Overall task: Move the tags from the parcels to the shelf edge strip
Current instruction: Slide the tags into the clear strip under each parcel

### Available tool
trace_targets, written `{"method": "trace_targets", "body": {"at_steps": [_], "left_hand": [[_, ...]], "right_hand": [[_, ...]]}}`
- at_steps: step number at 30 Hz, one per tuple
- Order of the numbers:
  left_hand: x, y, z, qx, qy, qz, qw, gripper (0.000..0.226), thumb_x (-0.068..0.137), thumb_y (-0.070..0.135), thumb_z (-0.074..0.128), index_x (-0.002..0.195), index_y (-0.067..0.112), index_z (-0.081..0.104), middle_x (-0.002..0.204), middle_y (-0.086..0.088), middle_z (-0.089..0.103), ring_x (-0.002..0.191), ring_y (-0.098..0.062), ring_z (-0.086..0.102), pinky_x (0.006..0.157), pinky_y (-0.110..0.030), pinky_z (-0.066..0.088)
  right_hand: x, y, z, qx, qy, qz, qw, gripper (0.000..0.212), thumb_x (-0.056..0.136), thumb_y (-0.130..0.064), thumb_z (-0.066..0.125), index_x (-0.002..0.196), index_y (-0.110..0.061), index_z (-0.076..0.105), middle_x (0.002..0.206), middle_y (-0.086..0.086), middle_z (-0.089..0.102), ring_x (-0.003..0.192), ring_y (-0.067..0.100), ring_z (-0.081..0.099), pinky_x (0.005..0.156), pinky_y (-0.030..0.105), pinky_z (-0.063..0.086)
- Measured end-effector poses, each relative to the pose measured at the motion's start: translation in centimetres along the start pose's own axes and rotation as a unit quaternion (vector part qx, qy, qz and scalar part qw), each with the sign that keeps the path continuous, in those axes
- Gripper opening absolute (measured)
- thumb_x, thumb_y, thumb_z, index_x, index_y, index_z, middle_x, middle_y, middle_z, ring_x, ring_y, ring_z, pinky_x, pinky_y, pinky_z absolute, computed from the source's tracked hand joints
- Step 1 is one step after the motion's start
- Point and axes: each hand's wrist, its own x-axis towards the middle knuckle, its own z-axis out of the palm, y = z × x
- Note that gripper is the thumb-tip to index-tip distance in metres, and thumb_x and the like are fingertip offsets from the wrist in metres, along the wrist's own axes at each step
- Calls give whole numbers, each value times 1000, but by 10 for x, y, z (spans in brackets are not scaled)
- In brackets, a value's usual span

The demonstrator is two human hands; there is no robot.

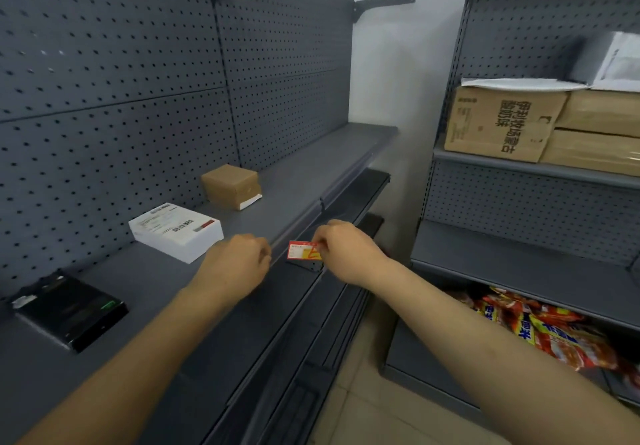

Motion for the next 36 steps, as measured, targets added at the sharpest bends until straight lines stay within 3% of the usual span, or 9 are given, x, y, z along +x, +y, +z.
{"method": "trace_targets", "body": {"at_steps": [4,10,16,19,23,30,36], "left_hand": [[31,2,14,-9,-20,-37,999,20,95,29,48,102,22,65,100,-2,66,85,-19,62,82,-36,54],[60,9,30,-8,-3,-118,993,21,95,23,46,84,20,64,87,-4,66,73,-19,60,66,-29,48],[54,5,32,14,1,-220,975,23,95,21,44,103,15,65,108,-9,66,91,-30,63,73,-32,47],[40,-5,38,28,-34,-266,963,24,94,15,42,107,15,62,112,-10,64,94,-32,62,76,-36,50],[26,-13,52,55,-67,-281,956,23,90,9,43,104,14,62,113,-9,61,96,-32,62,78,-39,51],[25,-7,60,106,-38,-274,955,23,91,9,49,109,13,62,115,-8,53,100,-28,58,71,-37,46],[25,0,68,90,-87,-313,942,28,90,4,49,117,10,58,122,-13,59,104,-32,62,83,-38,50]], "right_hand": [[35,26,10,2,-20,-27,999,21,93,-10,50,109,-6,64,108,13,55,94,30,58,83,45,51],[91,61,21,27,-62,-107,992,22,92,-8,49,106,-8,67,110,12,53,90,31,59,81,44,52],[127,70,36,48,-108,-186,975,25,93,-12,49,109,-12,68,111,13,58,97,31,60,86,41,50],[141,58,46,57,-136,-226,963,25,95,-12,49,111,-12,68,111,11,60,101,27,58,87,38,49],[159,35,61,84,-147,-262,950,23,93,-10,53,110,-11,69,109,12,62,98,26,59,86,36,49],[170,5,74,97,-182,-326,923,18,91,-14,59,103,-14,71,104,7,66,93,23,62,82,43,53],[172,2,81,109,-191,-366,904,18,91,-14,60,104,-14,72,104,7,68,90,21,64,82,39,53]]}}
